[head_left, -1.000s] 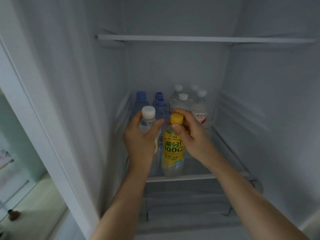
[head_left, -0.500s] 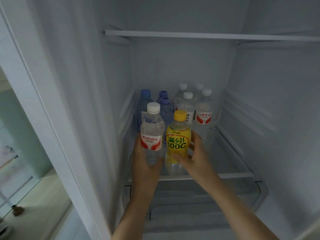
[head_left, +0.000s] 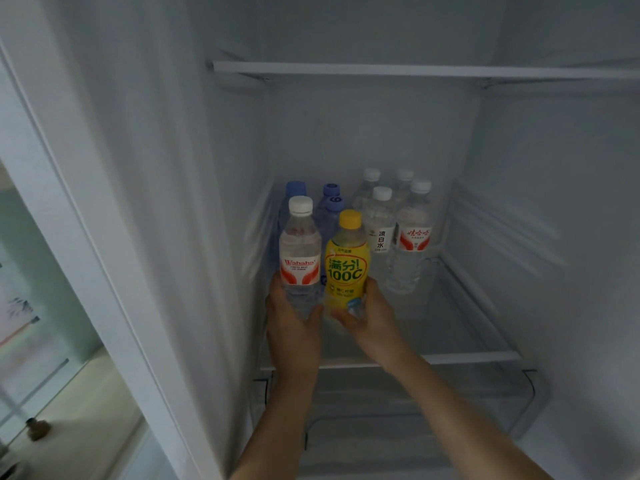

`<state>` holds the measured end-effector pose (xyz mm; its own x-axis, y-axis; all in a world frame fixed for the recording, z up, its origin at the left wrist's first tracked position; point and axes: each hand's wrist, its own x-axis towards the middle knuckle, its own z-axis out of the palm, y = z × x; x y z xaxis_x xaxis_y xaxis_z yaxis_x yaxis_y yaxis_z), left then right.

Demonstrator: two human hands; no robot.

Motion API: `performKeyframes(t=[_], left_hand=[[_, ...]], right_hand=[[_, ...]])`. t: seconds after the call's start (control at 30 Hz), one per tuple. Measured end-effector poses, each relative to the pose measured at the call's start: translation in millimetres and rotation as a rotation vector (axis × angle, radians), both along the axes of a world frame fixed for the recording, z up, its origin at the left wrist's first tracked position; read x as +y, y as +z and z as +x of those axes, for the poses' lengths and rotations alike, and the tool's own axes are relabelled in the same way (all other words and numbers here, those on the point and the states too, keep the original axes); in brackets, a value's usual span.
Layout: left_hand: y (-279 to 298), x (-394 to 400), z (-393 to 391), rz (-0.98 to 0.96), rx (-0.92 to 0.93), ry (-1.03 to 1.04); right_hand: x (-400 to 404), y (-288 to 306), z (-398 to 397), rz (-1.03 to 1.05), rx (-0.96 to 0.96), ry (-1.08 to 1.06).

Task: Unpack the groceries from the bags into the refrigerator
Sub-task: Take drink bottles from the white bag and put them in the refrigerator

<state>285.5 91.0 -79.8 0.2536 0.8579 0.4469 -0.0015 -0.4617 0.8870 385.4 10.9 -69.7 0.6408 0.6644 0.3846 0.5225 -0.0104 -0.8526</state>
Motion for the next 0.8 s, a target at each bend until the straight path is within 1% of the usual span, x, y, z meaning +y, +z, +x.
performKeyframes(t=[0.23, 0.43, 0.57, 0.8], left_hand=[[-6, 14, 9, 0.038, 0.058, 0.094], [-8, 10, 13, 0.033, 0.114, 0.164], [-7, 10, 14, 0.018, 0.136, 0.173], [-8, 16, 11, 0.044, 0.101, 0.114]], right_hand=[[20, 1, 6, -0.012, -0.022, 0.034], [18, -4, 5, -0.036, 0.021, 0.068], [17, -3, 4, -0.023, 0.027, 0.059], [15, -1, 1, -0.039, 0.049, 0.070]])
